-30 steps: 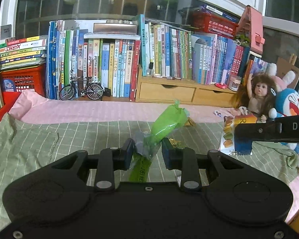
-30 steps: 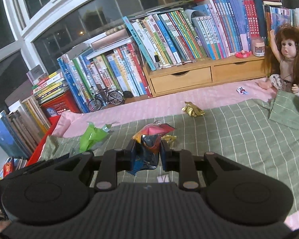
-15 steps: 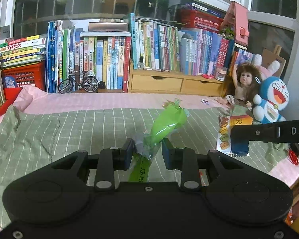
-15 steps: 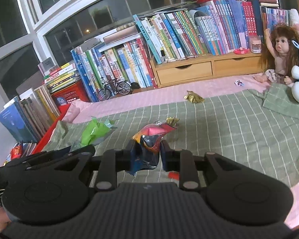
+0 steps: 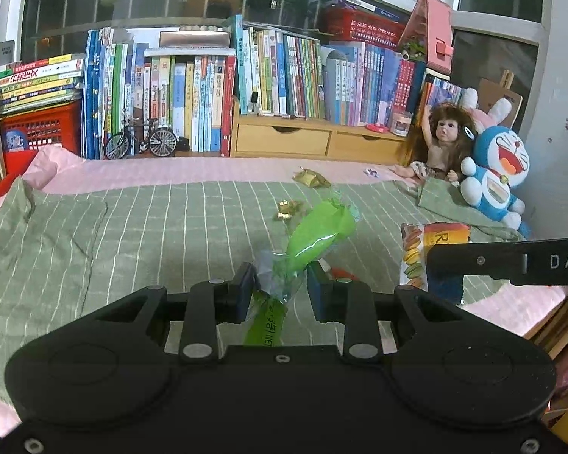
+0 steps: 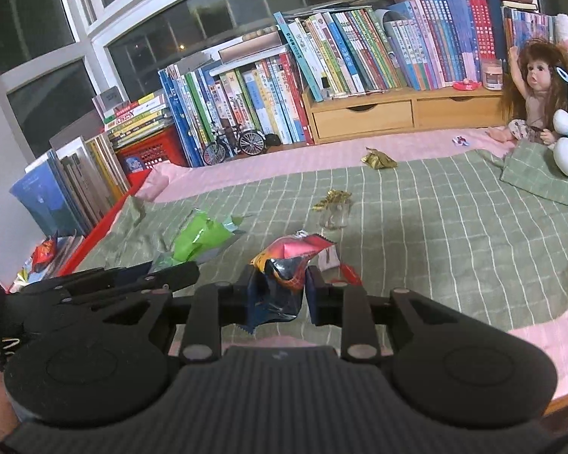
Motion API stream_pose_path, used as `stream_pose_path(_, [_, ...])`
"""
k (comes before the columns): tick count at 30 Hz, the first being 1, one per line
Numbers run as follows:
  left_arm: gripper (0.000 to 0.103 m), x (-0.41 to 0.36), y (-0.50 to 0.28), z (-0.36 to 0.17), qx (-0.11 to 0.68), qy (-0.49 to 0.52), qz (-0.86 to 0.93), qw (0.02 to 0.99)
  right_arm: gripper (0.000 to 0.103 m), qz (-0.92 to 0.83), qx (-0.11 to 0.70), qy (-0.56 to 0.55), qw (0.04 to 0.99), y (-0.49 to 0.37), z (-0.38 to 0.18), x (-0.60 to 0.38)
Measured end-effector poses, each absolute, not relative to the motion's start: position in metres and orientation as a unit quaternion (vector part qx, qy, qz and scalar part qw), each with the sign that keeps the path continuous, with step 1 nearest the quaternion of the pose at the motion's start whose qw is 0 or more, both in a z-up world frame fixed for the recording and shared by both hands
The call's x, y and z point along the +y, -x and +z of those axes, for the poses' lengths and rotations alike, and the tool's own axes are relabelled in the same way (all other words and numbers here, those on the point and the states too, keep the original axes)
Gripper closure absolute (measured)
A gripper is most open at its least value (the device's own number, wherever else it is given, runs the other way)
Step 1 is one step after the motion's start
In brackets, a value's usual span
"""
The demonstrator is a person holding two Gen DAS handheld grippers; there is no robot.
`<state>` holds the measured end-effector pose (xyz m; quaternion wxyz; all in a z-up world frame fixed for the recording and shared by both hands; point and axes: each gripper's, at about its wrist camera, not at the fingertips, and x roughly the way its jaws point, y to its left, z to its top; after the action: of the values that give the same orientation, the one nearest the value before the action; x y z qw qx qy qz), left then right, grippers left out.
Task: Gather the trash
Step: 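Carry both held wrappers down past the bed edge toward the bin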
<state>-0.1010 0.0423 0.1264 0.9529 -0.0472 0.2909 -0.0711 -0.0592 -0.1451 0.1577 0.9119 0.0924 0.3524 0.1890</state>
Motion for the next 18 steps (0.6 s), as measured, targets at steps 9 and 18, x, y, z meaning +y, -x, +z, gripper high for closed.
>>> stream_pose_path(9, [0.074, 0.041, 0.135, 0.099, 0.299, 0.039, -0.081, 0.950, 0.072, 0.195, 0.371, -0.094, 0.903, 0.082, 0.130, -0.146])
stream_pose_path(18, [0.074, 0.037, 0.173, 0.074, 0.299, 0.015, -0.094, 0.949, 0.072, 0.204, 0.403, -0.109, 0.886, 0.100, 0.100, -0.150])
